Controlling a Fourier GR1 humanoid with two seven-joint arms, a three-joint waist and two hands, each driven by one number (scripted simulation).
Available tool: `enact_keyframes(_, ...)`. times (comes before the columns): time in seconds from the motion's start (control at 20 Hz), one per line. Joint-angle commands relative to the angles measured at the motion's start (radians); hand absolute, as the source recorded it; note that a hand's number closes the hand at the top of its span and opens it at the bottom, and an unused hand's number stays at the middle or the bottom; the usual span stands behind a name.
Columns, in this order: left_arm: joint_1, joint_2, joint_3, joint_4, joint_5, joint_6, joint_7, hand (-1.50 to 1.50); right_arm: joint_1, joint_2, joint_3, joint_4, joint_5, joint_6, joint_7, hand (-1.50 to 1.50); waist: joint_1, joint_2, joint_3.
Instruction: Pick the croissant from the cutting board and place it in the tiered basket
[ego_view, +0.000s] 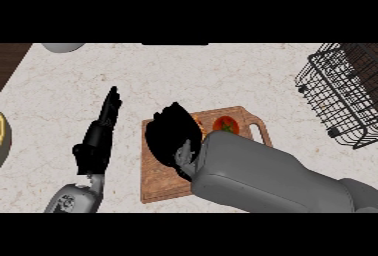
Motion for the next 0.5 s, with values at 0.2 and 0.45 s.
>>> enact_keyframes(0.2,-0.025,-0.047,-0.010,-0.005,-0.056,0.024,0.046,0.00,0.014,0.042,-0.055,0.144,0.177,-0.026,-0.071,-1.50,0.004,0.003,0.000)
enact_keyframes(0.45,-0.022,-0.036,0.030,-0.001,-0.036,-0.031,0.038,0.00,0.133,0.034,-0.099,0.043,0.217,0.041,-0.063,-1.50,-0.004,0.000,0.000)
